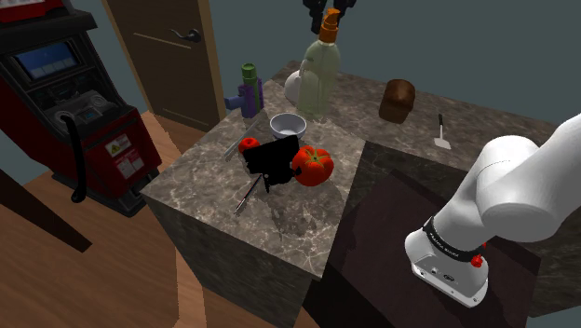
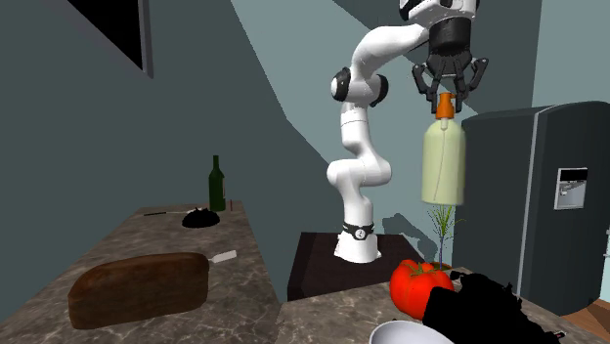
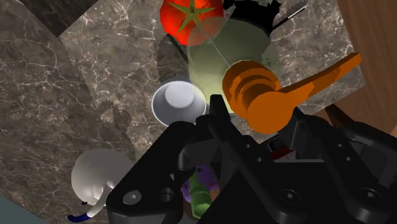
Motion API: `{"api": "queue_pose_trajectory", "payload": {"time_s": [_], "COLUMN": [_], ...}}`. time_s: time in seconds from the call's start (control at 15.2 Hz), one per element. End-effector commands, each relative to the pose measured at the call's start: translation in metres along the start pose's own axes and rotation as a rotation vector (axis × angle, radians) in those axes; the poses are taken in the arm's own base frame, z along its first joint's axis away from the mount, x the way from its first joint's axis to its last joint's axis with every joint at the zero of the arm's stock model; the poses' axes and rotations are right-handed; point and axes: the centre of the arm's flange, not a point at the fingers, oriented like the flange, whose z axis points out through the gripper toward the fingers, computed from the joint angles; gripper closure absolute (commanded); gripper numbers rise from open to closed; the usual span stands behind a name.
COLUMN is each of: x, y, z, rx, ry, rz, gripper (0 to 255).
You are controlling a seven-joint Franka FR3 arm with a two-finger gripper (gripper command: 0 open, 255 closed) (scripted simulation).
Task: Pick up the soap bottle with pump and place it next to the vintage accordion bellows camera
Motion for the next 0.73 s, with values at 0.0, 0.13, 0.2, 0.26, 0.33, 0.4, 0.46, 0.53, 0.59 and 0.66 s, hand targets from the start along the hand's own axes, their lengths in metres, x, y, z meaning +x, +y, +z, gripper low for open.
{"api": "queue_pose_trajectory", "payload": {"time_s": [0.0,0.13,0.2,0.26,0.33,0.4,0.46,0.53,0.59,0.66], "x": [-0.015,-0.031,-0.038,-0.046,-0.053,-0.061,-0.069,-0.076,-0.084,-0.091], "y": [-0.021,-0.042,-0.053,-0.063,-0.074,-0.084,-0.095,-0.105,-0.116,-0.126], "z": [-0.006,-0.011,-0.014,-0.016,-0.019,-0.022,-0.024,-0.027,-0.030,-0.032], "rx": [0.000,0.000,0.000,0.000,0.000,0.000,0.000,0.000,0.000,0.000], "ry": [0.001,0.001,0.001,0.001,0.001,0.001,0.001,0.001,0.001,0.001], "rz": [0.002,0.002,0.002,0.002,0.002,0.002,0.002,0.002,0.002,0.002], "gripper": [255,255,255,255,255,255,255,255,255,255]}}
